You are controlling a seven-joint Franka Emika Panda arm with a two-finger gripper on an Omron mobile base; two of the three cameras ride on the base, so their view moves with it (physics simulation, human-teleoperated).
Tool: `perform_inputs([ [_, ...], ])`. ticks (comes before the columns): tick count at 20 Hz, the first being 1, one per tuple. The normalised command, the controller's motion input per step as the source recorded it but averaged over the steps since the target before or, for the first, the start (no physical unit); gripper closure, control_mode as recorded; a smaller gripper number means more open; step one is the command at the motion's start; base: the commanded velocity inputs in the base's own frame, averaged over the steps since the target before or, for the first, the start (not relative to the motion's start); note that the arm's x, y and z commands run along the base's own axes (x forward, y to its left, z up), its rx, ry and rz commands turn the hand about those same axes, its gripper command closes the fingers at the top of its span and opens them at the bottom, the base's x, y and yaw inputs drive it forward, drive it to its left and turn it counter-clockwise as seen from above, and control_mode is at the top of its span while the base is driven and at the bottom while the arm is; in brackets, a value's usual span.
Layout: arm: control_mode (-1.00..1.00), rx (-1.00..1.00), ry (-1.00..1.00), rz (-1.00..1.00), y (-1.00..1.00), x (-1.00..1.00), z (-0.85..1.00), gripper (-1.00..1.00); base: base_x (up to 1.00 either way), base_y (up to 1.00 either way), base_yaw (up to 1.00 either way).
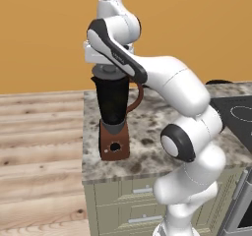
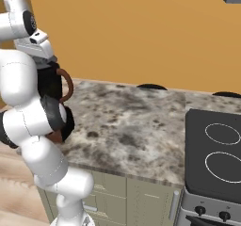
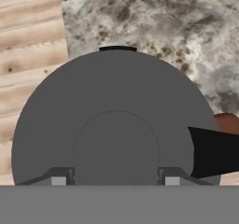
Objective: Grab the lemons from the fridge, place them in the blender, close the lid, and turn on the blender to create a marinade.
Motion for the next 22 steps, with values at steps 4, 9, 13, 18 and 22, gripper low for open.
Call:
perform_inputs([
  [4, -1.00, 0.00, -0.07, 0.00, 0.00, 0.31, -0.04, 1.00, 0.00, 0.00, 0.00],
  [9, -1.00, -0.02, 0.01, 0.01, -0.01, 0.02, -0.28, 1.00, 0.00, 0.00, 0.00],
  [13, -1.00, -0.01, 0.10, 0.03, -0.04, 0.00, -0.10, 1.00, 0.00, 0.00, 0.00],
  [18, -1.00, 0.00, 0.02, 0.00, 0.00, -0.01, 0.00, 1.00, 0.00, 0.00, 0.00],
  [22, -1.00, 0.00, 0.07, 0.00, 0.00, 0.00, 0.01, 1.00, 0.00, 0.00, 0.00],
])
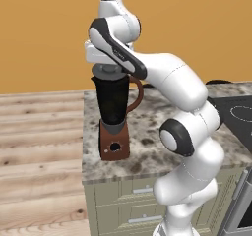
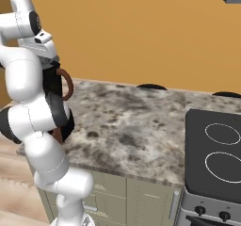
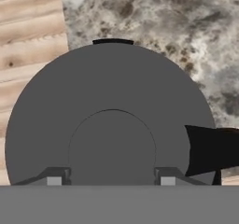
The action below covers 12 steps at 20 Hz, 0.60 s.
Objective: Grab the lemons from the fridge, place them in the blender, close the lid, and turn on the blender to create a marinade.
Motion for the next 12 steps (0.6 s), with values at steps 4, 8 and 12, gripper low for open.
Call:
perform_inputs([
  [4, -1.00, 0.00, 0.03, 0.00, 0.00, -0.09, 0.00, 1.00, 0.00, 0.00, 0.00],
  [8, -1.00, 0.00, 0.00, 0.00, 0.00, -0.06, 0.00, 1.00, 0.00, 0.00, 0.00],
  [12, -1.00, 0.00, 0.00, 0.00, 0.00, -0.15, 0.00, 1.00, 0.00, 0.00, 0.00],
])
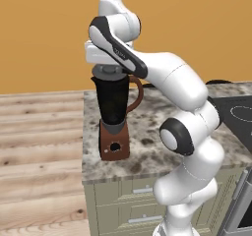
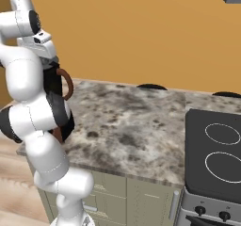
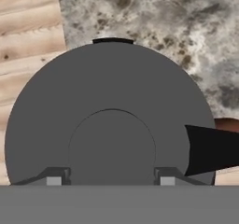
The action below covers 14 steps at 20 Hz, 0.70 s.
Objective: Grab the lemons from the fridge, place them in the blender, close the lid, and turn on the blender to create a marinade.
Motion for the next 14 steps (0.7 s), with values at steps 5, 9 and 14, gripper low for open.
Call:
perform_inputs([
  [5, -1.00, 0.00, 0.05, 0.00, 0.00, -0.32, 0.00, 1.00, 0.00, 0.00, 0.00],
  [9, -1.00, 0.00, 0.08, 0.00, 0.00, -0.19, 0.00, 1.00, 0.00, 0.00, 0.00],
  [14, -1.00, 0.00, 0.07, 0.00, 0.00, 0.03, 0.00, 1.00, 0.00, 0.00, 0.00],
])
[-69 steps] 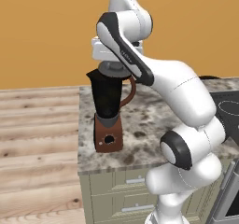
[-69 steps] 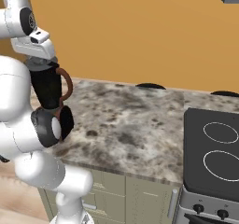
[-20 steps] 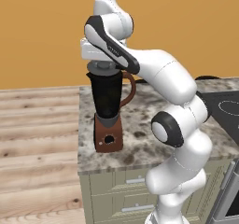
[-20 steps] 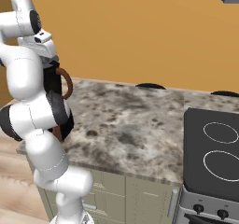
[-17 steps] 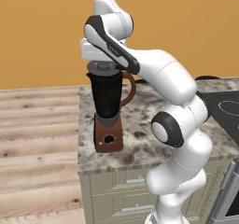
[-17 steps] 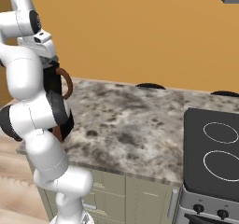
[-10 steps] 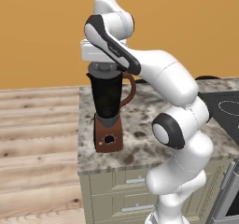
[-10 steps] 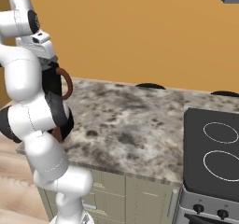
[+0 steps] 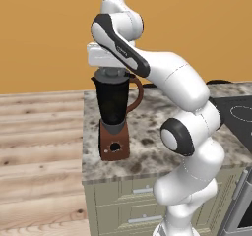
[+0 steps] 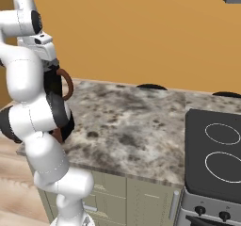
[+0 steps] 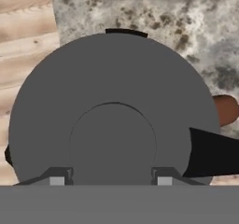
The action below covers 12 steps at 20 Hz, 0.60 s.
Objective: Grab the lemons from the fridge, place them in the blender, close the lid, and turn on the blender to create a marinade.
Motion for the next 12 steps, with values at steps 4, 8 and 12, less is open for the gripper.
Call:
perform_inputs([
  [4, -1.00, 0.00, 0.00, 0.00, 0.00, 0.00, 0.00, 1.00, 0.00, 0.00, 0.00],
  [8, -1.00, 0.00, 0.01, 0.00, 0.00, -0.02, -0.10, 1.00, 0.00, 0.00, 0.00],
  [12, -1.00, 0.00, 0.00, 0.00, 0.00, 0.00, -0.13, 1.00, 0.00, 0.00, 0.00],
])
